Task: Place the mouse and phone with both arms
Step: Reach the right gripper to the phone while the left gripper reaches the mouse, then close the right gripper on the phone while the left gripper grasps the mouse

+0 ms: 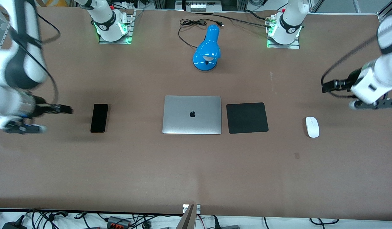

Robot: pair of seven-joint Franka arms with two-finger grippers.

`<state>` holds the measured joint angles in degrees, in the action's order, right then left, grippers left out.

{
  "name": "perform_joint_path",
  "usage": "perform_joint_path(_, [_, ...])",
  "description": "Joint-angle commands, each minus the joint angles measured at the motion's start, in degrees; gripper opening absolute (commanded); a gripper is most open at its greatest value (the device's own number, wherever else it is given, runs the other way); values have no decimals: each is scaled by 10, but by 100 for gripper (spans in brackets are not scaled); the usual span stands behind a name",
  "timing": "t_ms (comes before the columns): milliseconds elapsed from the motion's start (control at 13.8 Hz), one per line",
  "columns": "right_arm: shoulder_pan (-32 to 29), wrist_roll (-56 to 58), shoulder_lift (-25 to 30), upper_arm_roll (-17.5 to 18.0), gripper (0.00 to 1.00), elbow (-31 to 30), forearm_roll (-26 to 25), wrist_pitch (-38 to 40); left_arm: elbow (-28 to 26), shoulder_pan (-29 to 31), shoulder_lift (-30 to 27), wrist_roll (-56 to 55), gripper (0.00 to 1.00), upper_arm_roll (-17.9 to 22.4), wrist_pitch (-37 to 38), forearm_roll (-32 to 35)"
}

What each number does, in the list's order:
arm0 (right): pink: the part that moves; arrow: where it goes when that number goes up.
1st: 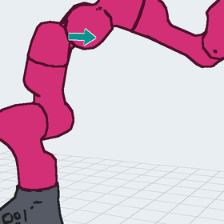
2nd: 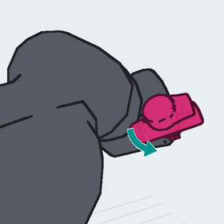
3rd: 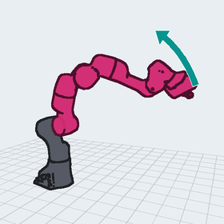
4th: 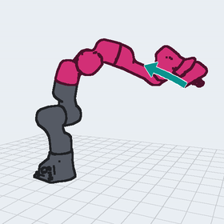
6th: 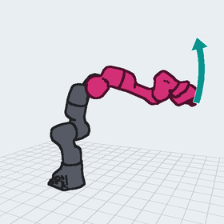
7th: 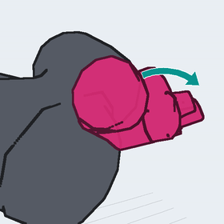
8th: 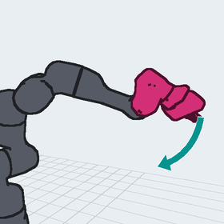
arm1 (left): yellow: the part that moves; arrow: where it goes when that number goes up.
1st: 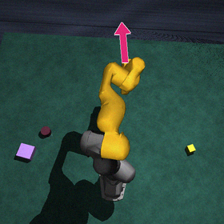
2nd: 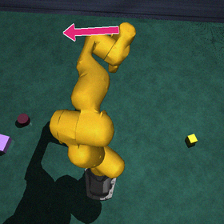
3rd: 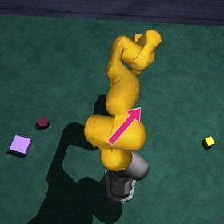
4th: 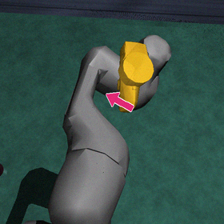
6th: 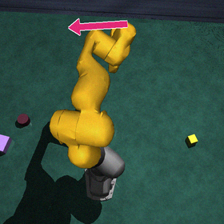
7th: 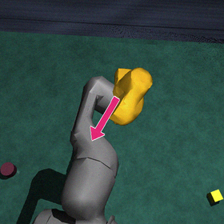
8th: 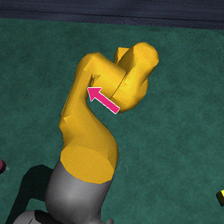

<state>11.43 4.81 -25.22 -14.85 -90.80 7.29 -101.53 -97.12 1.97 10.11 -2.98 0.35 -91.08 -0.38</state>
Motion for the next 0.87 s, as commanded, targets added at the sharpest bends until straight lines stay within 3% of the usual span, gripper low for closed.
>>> perform_joint_path(0, [3, 3, -36, -3, 100, -32, 12, -57, 1, 15, 82, 18, 100, 2, -59, -7])
perform_joint_path(145, [4, 4, -34, -3, 100, -87, 12, -118, -19, 30, 116, 51, 100, 2, -137, 4])
perform_joint_path(364, [19, 0, -19, -3, 100, -178, 12, -227, -113, 49, 134, 101, 100, 2, -330, 6])
perform_joint_path(582, [33, -25, -18, -3, 100, -199, 12, -251, -215, 49, 144, 107, 100, 2, -542, 6])
perform_joint_path(800, [41, -25, -23, -2, 100, -230, 12, -302, -241, 59, 177, 149, 100, 2, -646, 6])
